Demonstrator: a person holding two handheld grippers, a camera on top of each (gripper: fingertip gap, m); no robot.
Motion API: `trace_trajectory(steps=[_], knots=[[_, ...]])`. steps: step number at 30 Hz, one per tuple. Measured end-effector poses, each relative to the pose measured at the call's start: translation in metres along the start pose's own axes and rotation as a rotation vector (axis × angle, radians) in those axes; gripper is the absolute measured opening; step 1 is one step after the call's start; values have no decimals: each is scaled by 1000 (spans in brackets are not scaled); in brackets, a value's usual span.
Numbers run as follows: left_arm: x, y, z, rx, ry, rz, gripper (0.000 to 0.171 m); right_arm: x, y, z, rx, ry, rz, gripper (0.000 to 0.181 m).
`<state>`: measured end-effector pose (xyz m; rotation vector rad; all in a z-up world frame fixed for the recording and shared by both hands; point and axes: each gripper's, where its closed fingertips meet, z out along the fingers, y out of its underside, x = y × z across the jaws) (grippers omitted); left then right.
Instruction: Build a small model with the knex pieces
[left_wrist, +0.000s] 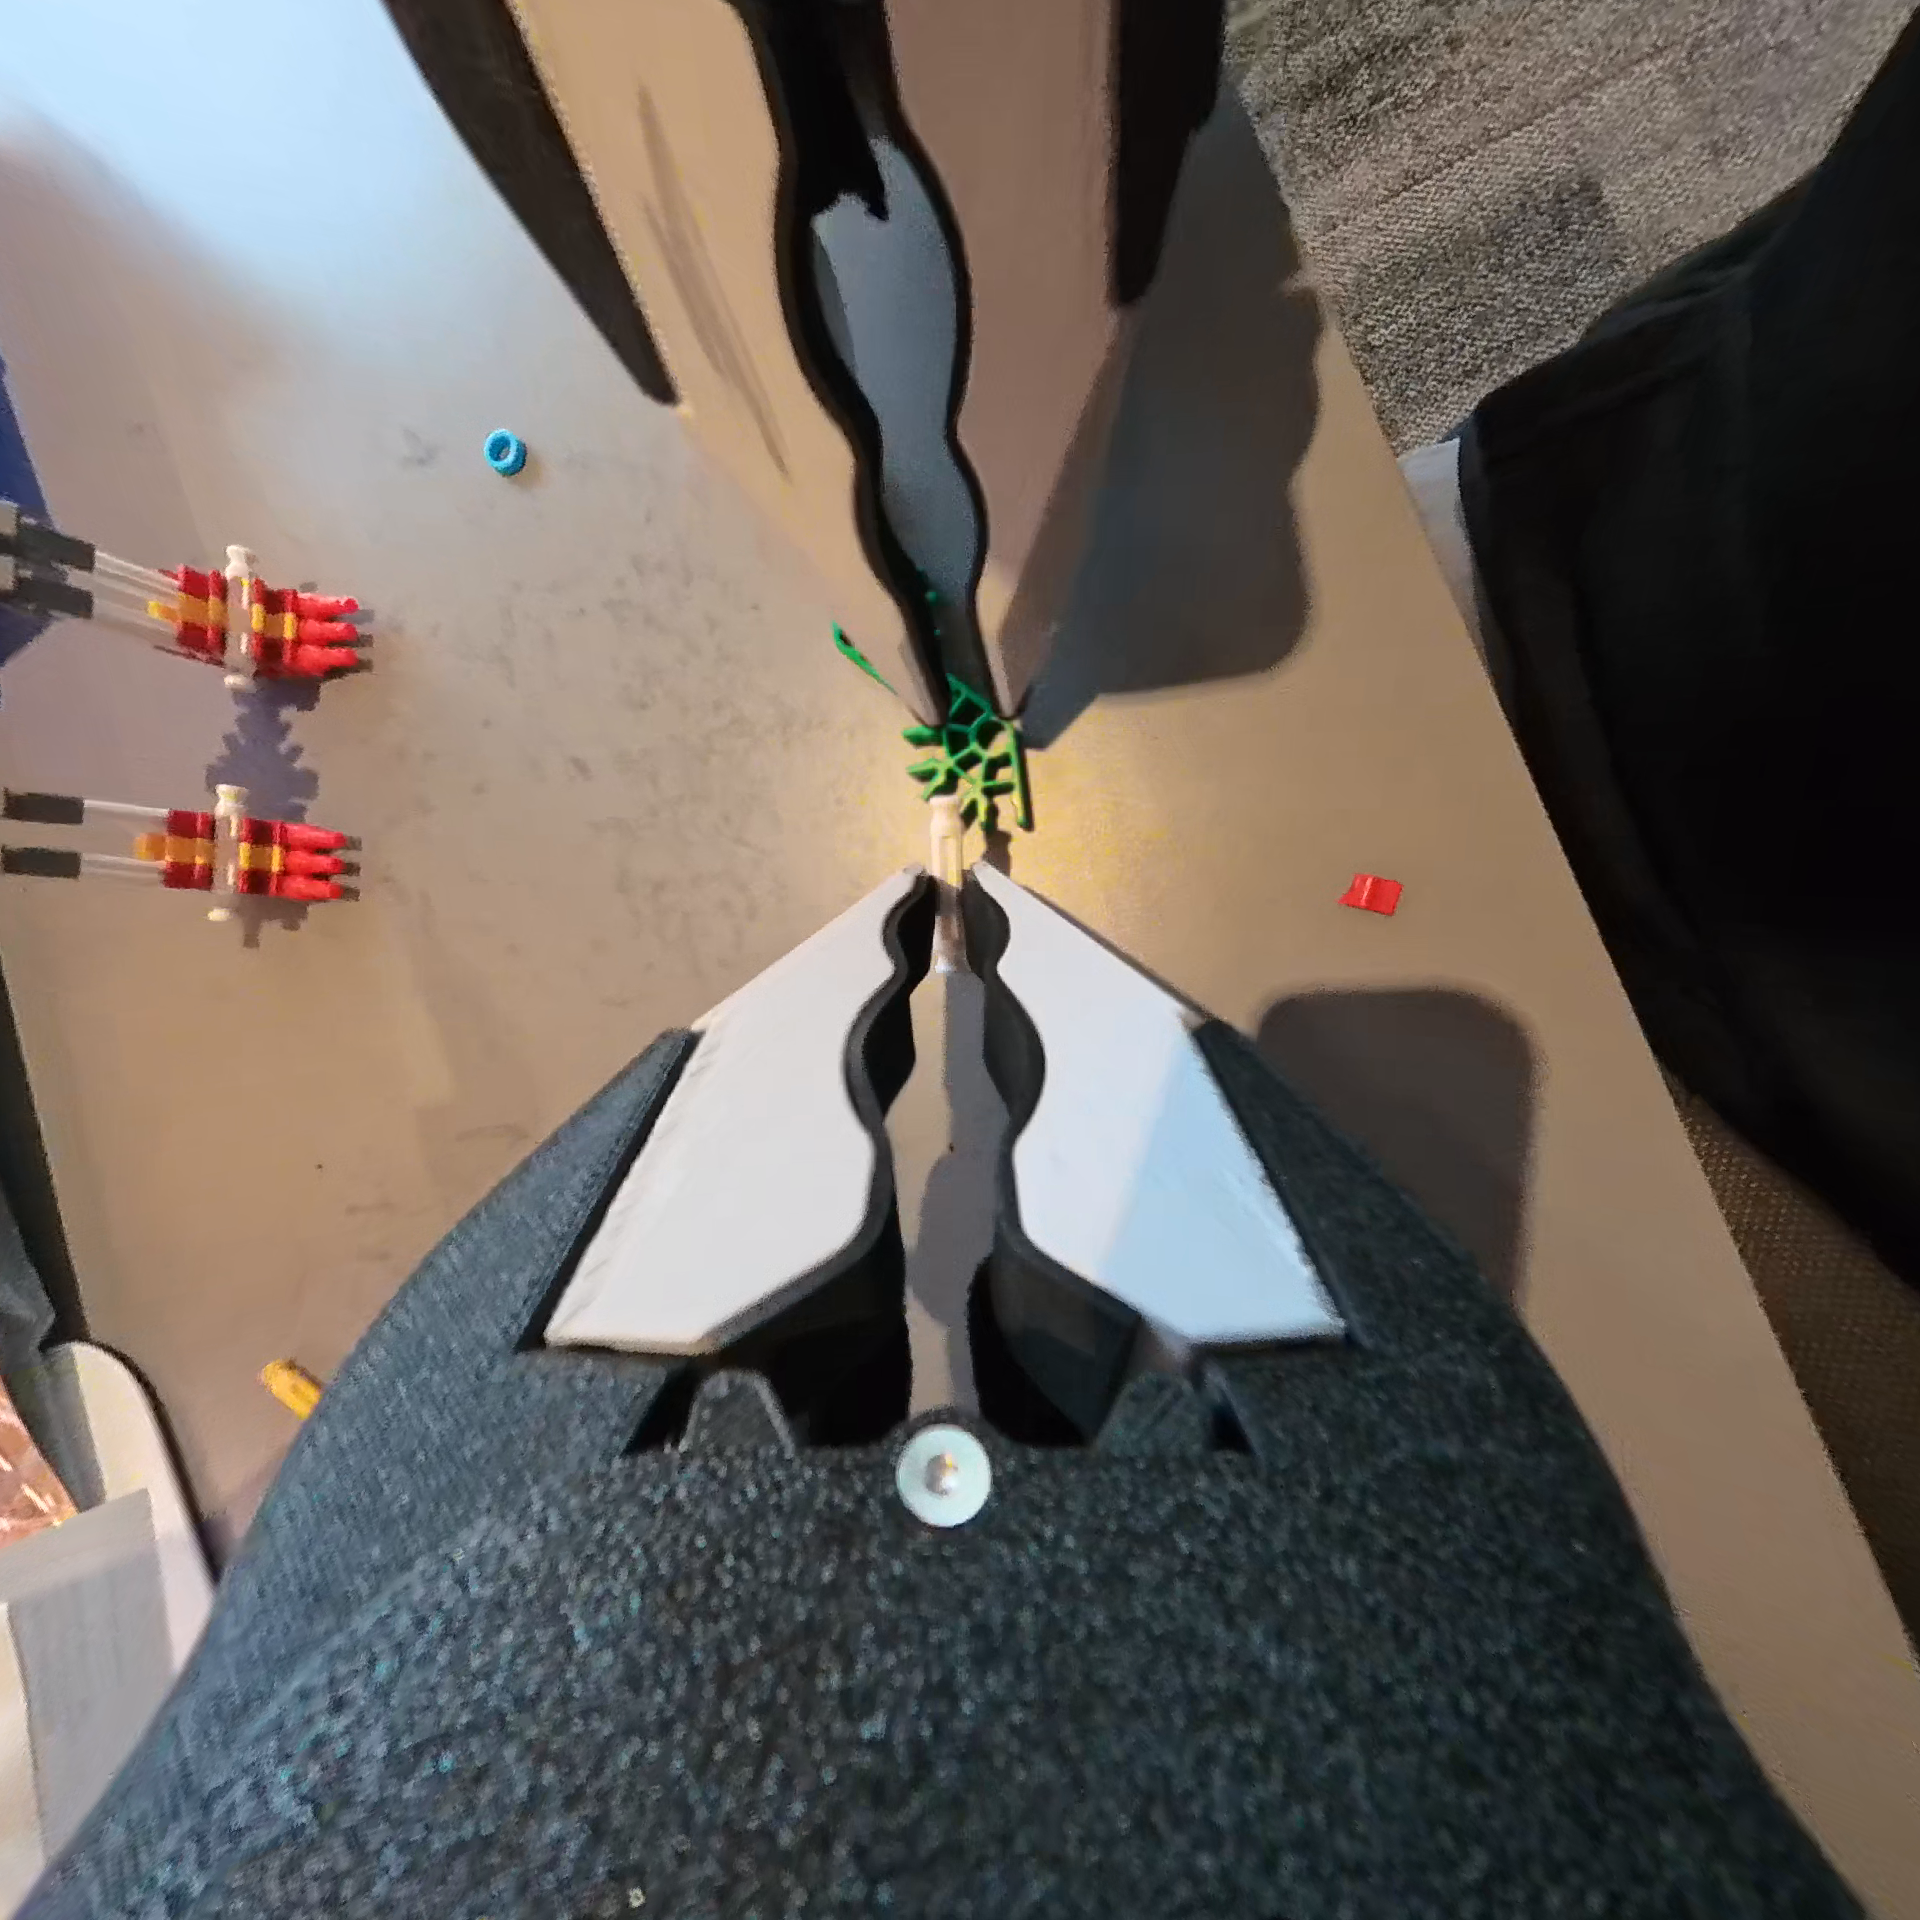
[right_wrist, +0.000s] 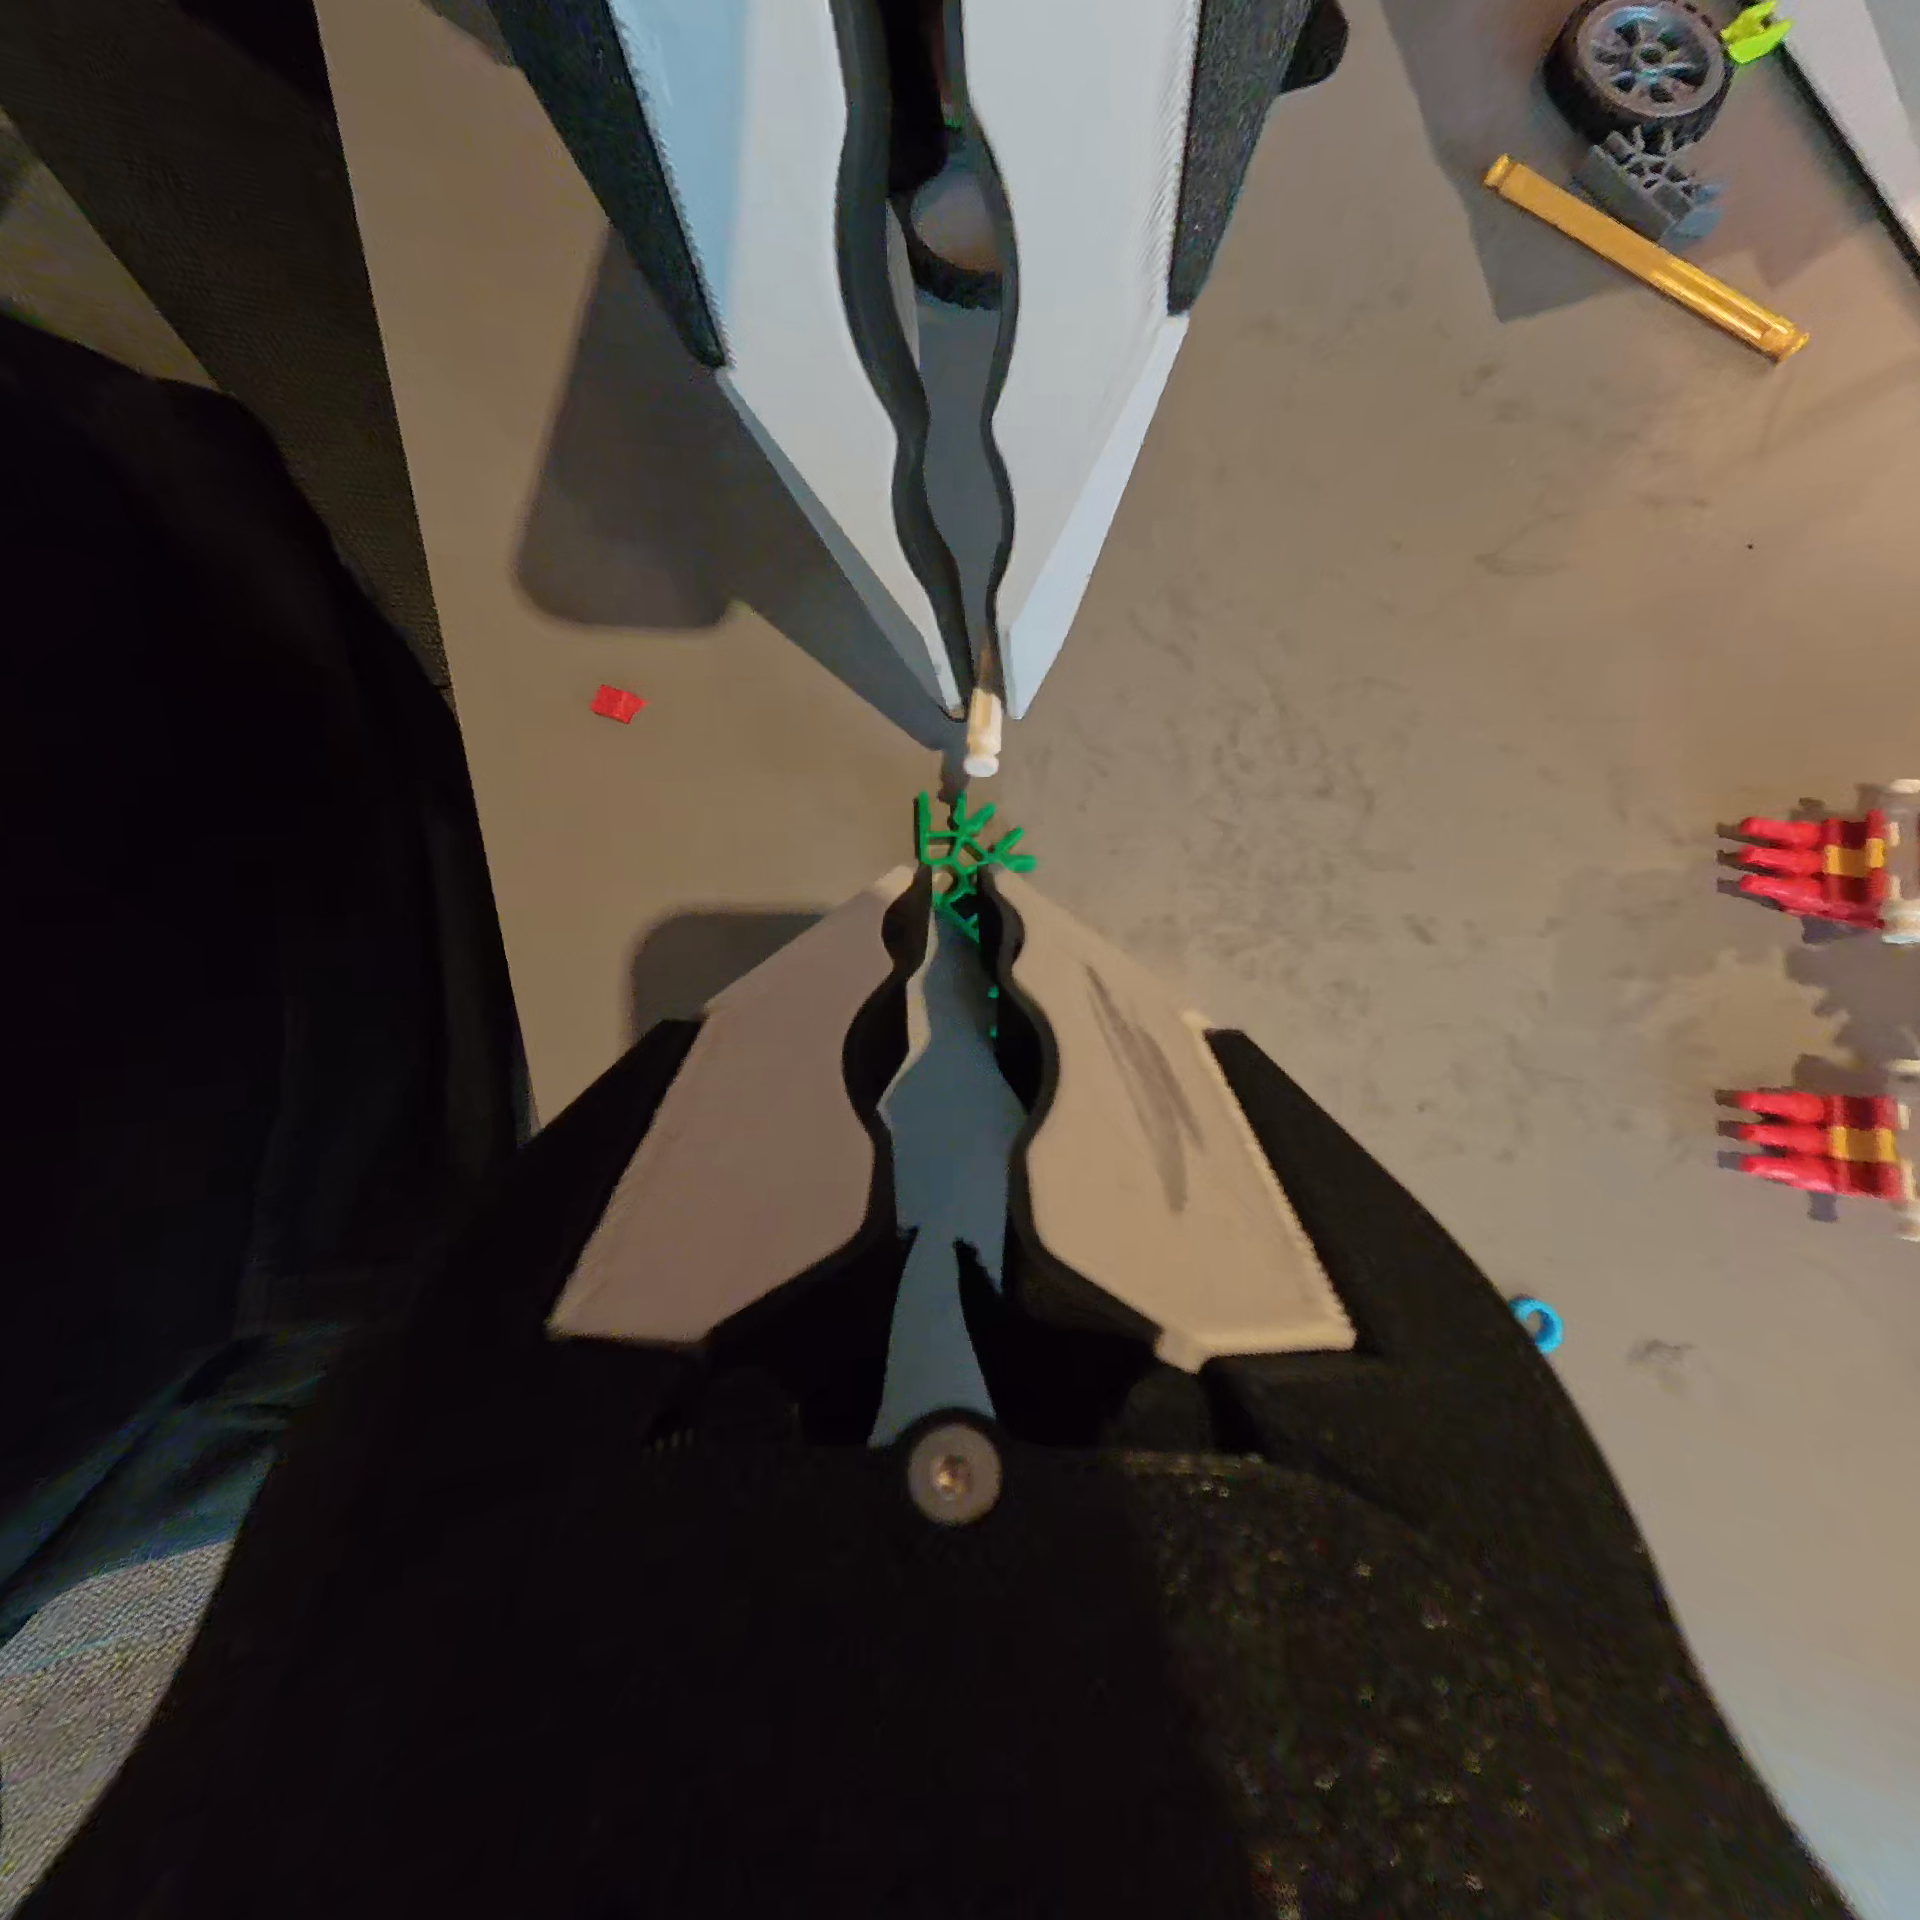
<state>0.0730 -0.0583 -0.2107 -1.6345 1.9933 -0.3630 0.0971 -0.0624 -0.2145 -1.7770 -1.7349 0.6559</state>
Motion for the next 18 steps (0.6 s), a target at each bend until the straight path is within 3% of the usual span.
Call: trace_trajectory(steps=[8,18], knots=[[-2,0,10,-66,47,228,5,3,1,-2,-6,8,-14,7],[0,1,18,-93,121,349,5,3,-3,4,22,5,-16,4]])
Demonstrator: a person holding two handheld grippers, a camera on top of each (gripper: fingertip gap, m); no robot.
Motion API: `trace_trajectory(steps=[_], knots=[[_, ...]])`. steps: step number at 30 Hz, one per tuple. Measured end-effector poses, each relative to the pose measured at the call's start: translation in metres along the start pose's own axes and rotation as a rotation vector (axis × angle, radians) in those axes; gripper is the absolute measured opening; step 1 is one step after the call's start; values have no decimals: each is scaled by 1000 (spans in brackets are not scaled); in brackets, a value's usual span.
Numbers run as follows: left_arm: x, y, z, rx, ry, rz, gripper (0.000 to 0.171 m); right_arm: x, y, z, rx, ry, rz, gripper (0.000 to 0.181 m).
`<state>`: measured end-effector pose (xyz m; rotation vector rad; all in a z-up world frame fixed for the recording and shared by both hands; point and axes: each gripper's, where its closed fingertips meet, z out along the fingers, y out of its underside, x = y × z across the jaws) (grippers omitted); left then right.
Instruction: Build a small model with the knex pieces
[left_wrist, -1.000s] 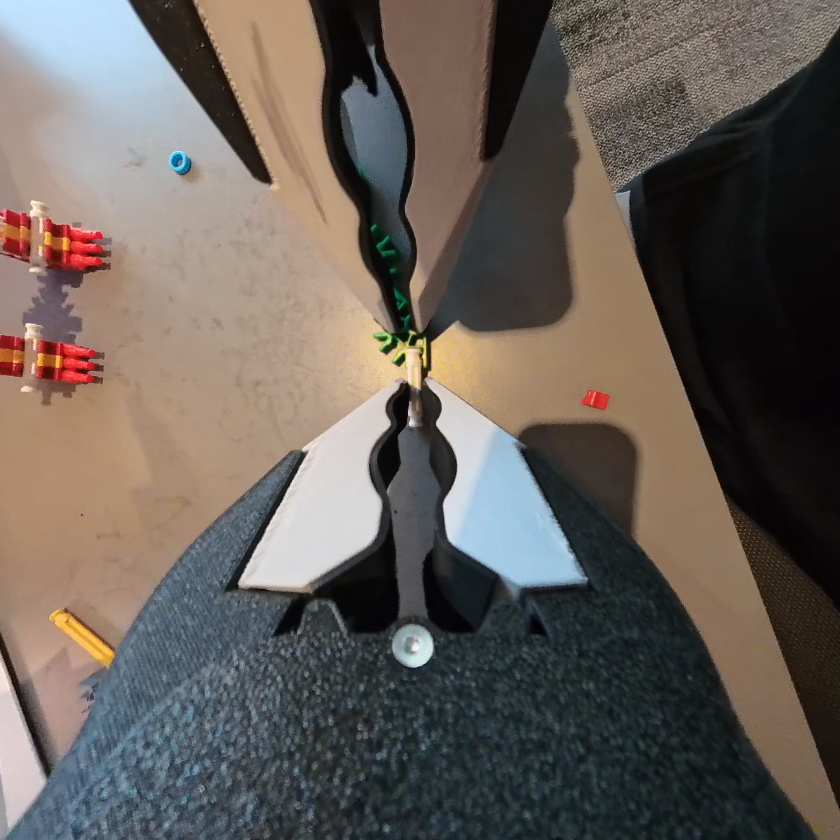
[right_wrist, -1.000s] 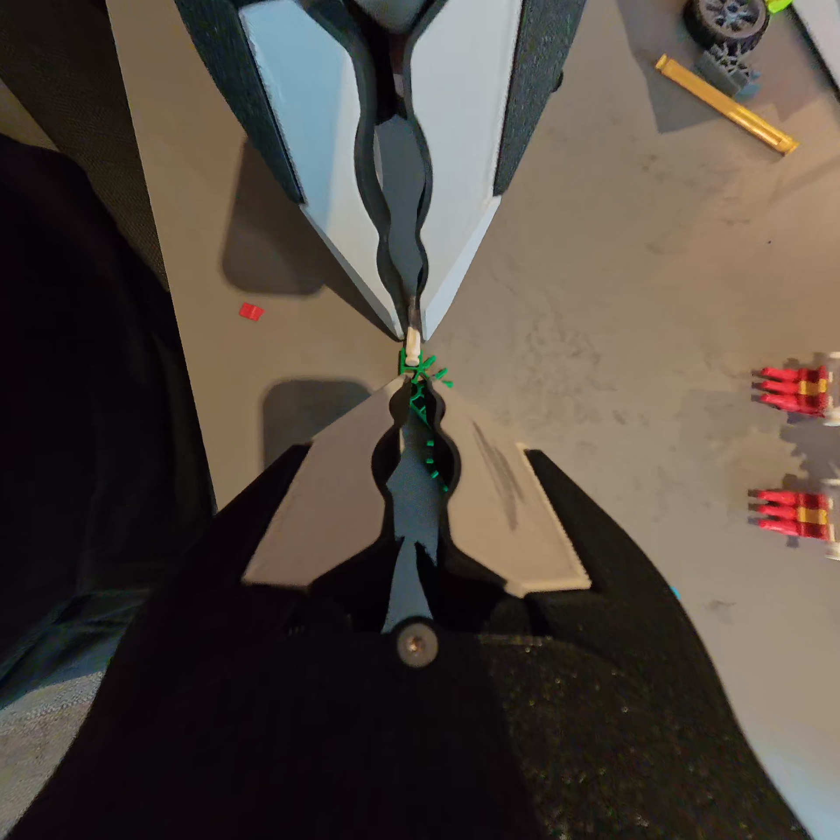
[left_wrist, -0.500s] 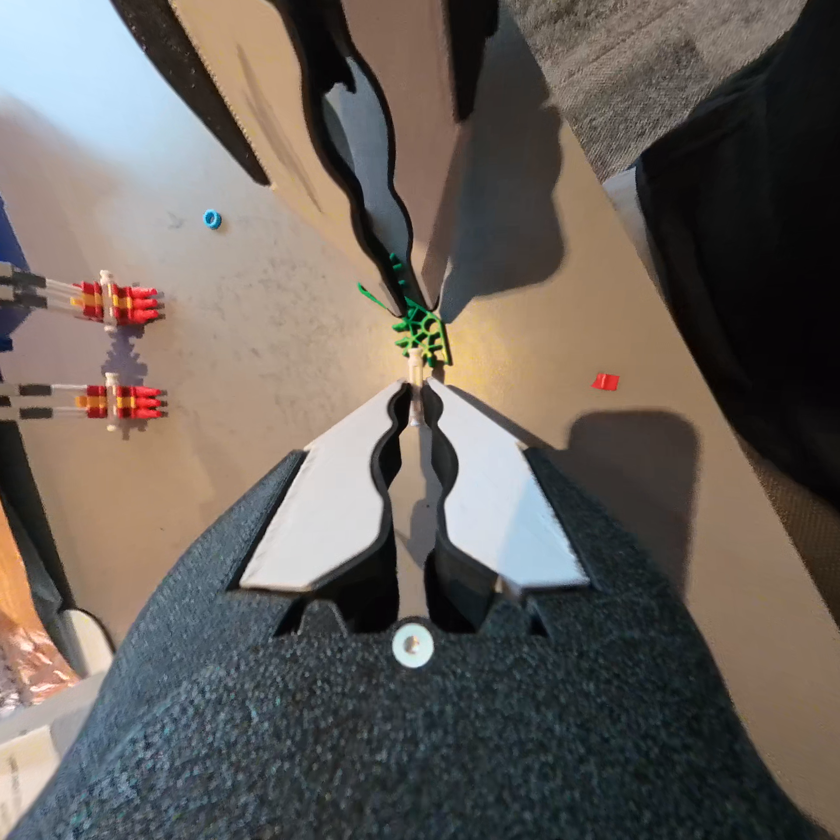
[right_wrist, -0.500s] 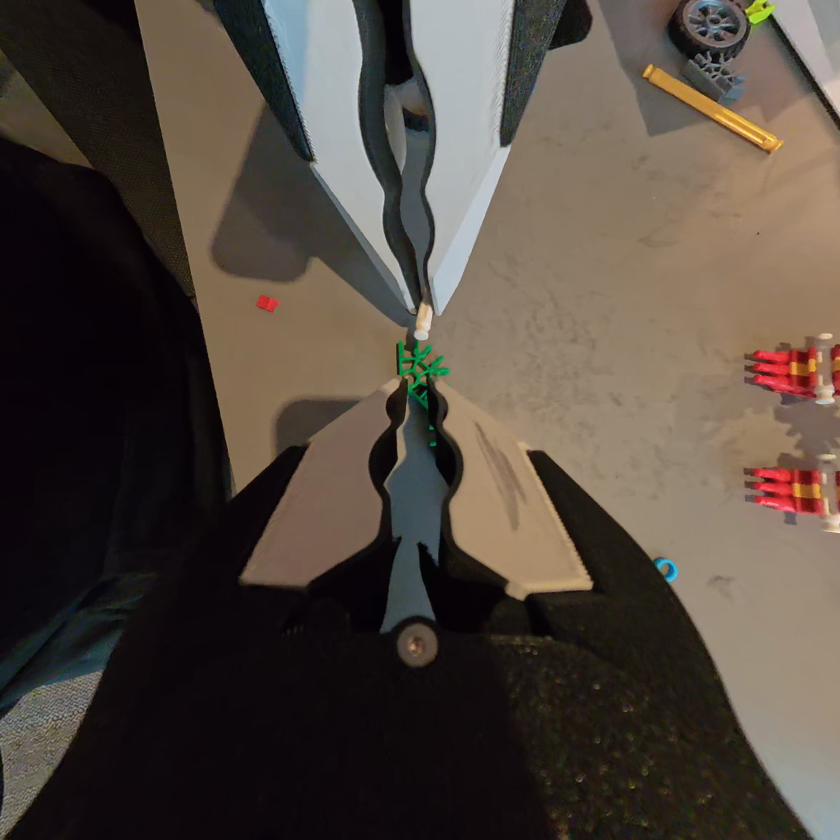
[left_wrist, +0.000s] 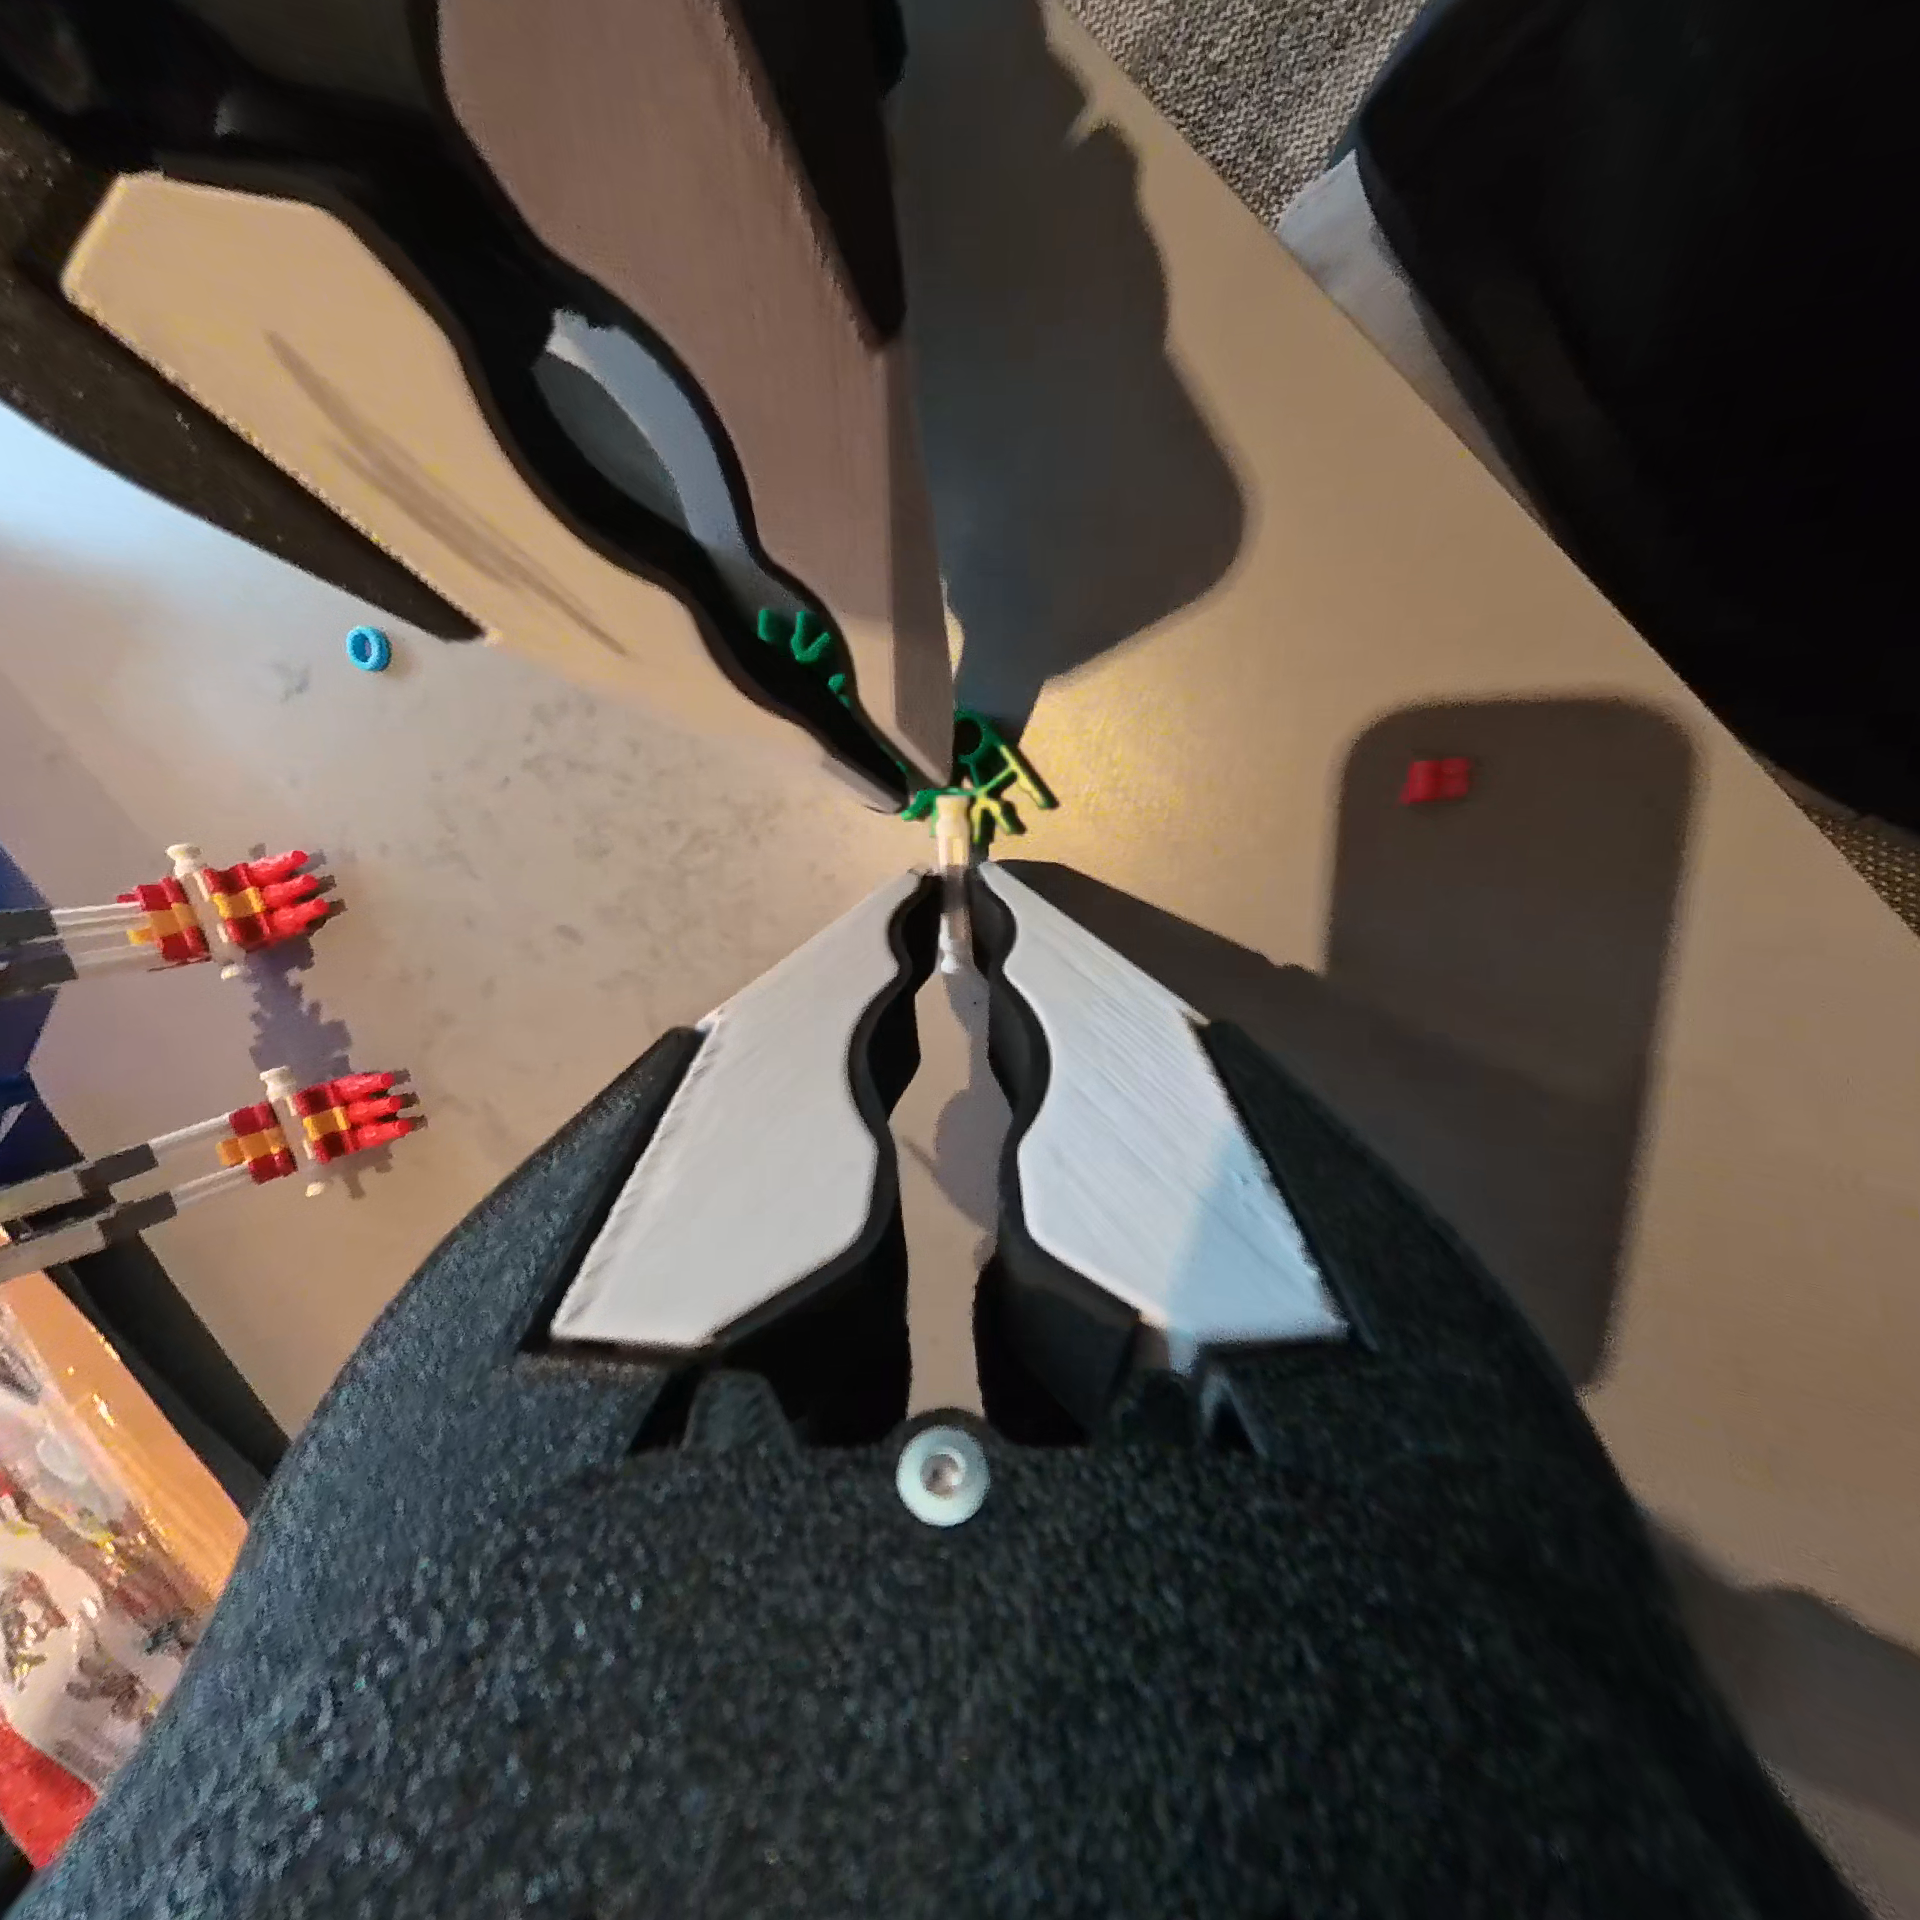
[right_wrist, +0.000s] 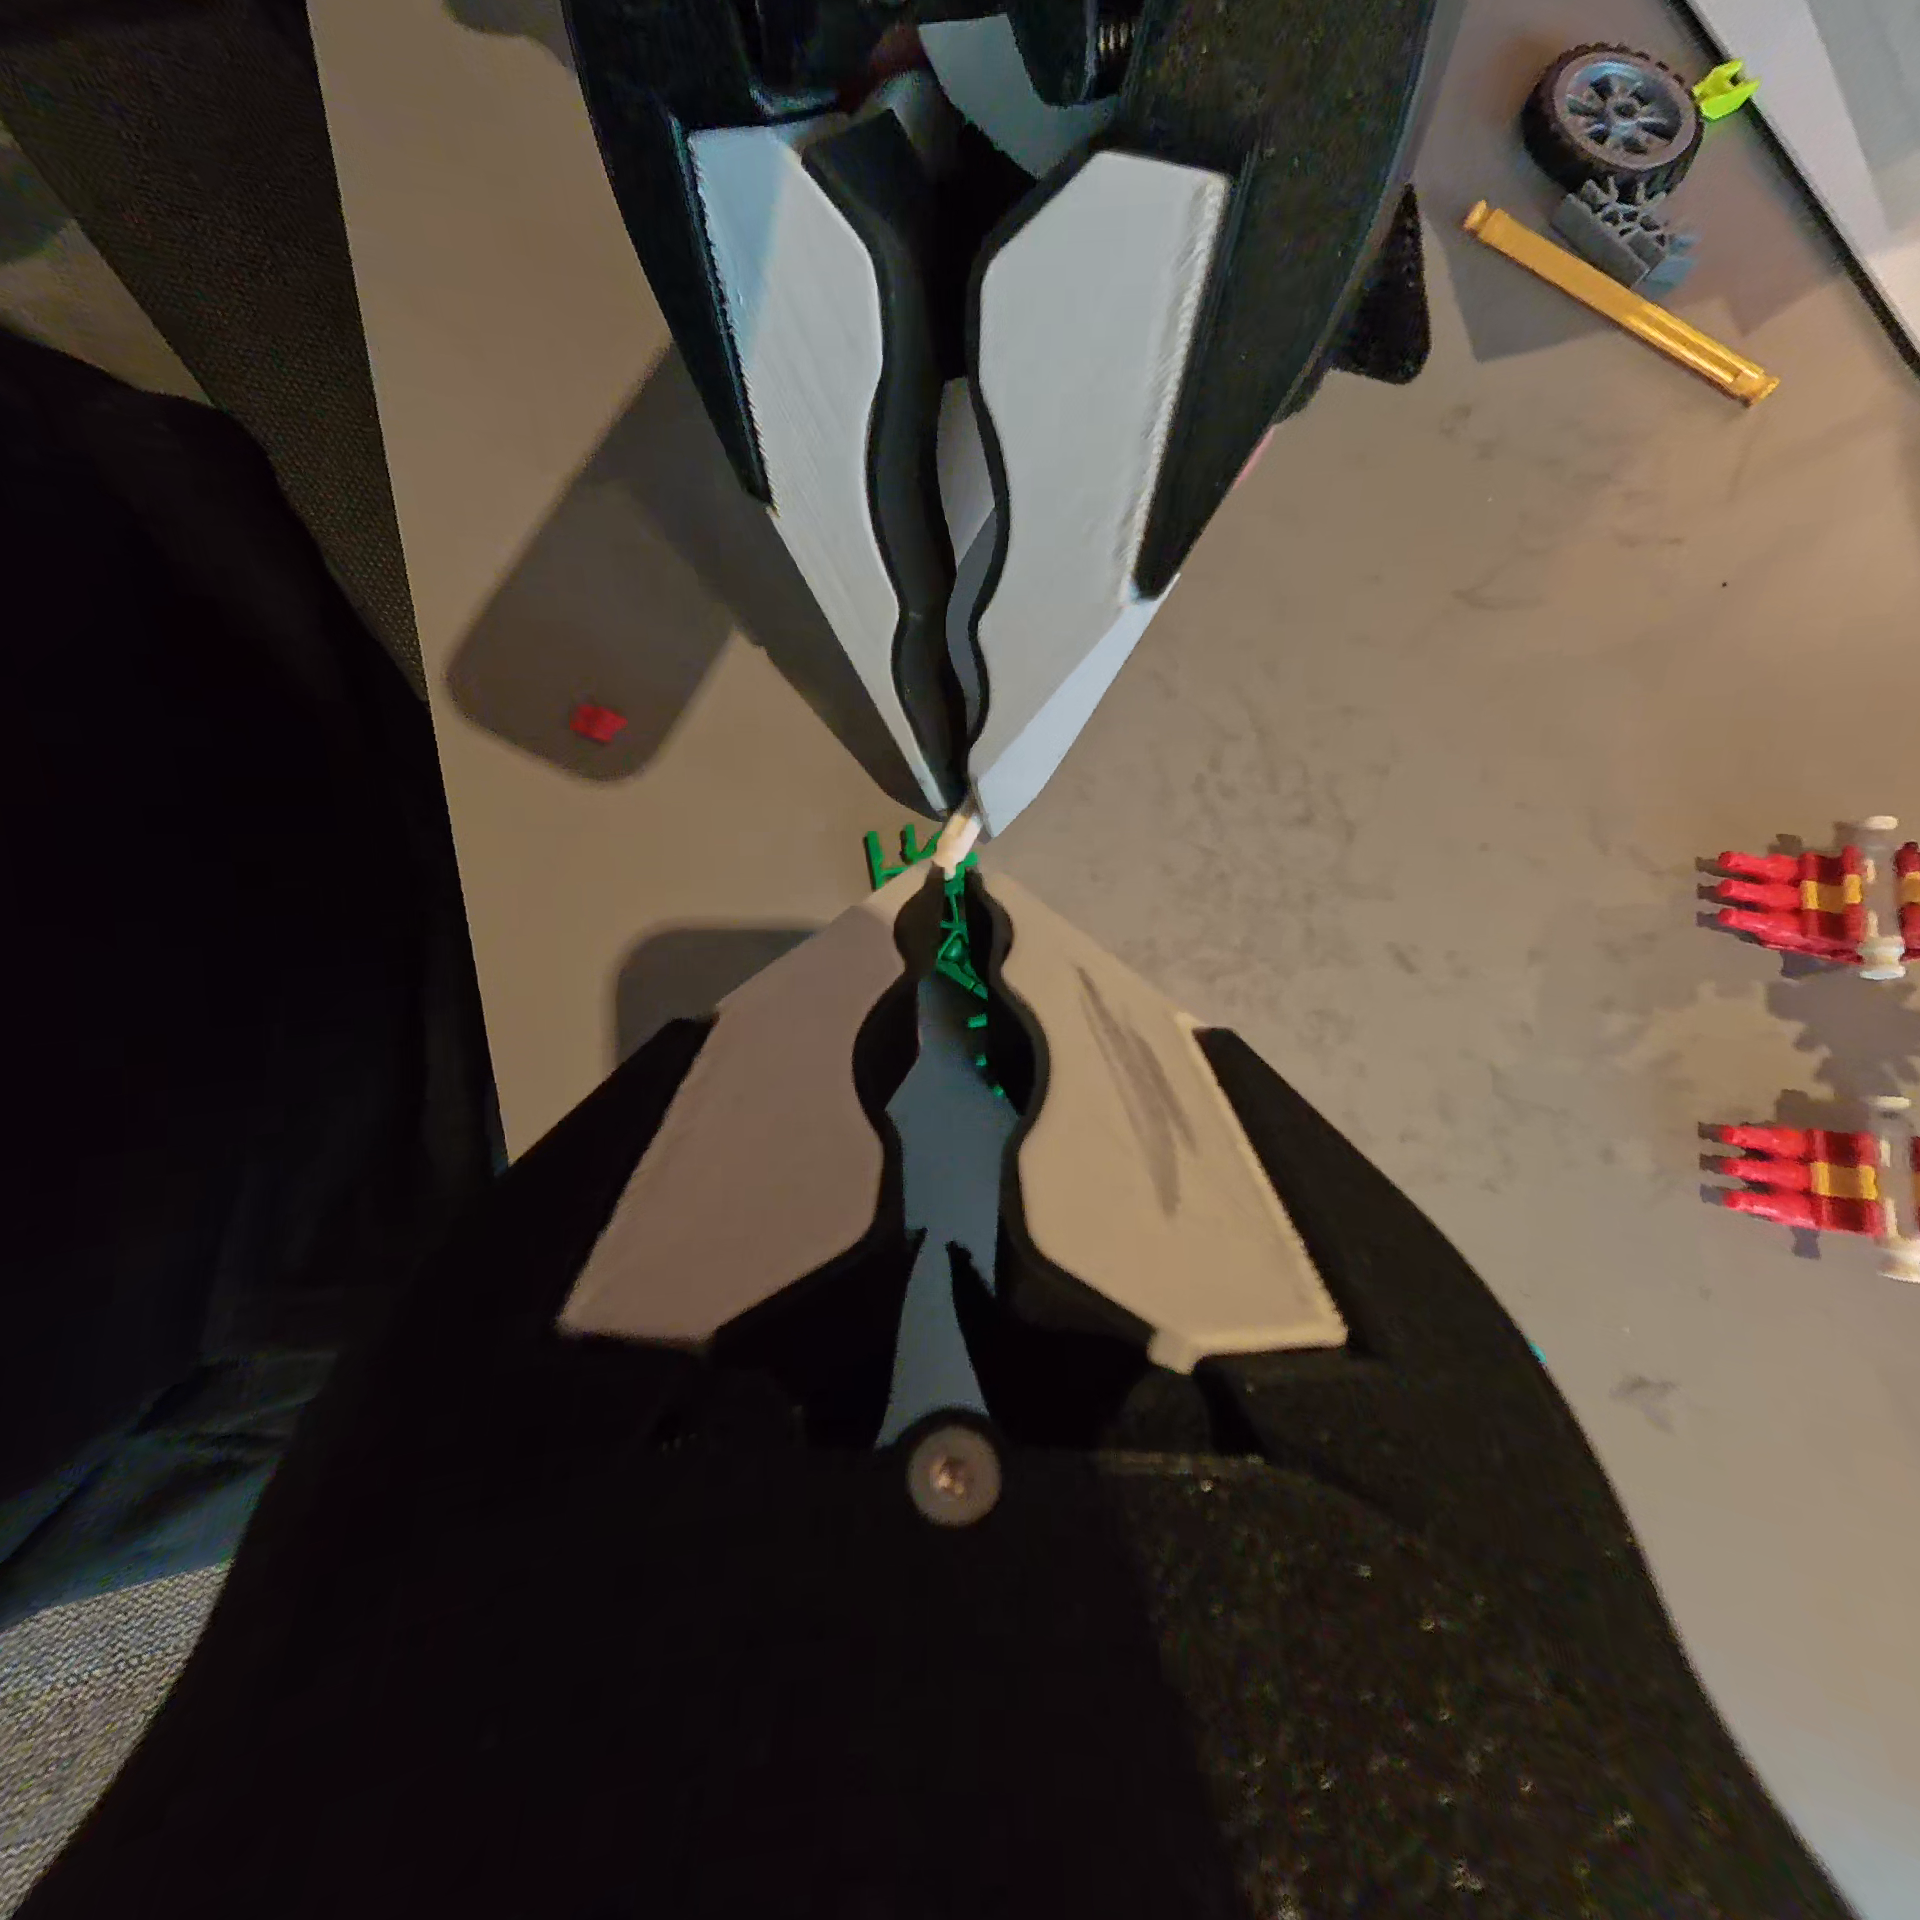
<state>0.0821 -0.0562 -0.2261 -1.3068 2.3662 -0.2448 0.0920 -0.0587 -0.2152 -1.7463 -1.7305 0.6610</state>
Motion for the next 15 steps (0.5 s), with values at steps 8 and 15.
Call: trace_trajectory(steps=[8,15], knots=[[0,-1,1,-16,26,29,5,-2,1,4,-19,-9,-15,0],[1,-2,2,-18,40,18,4,-3,3,4,-81,-8,-51,0]])
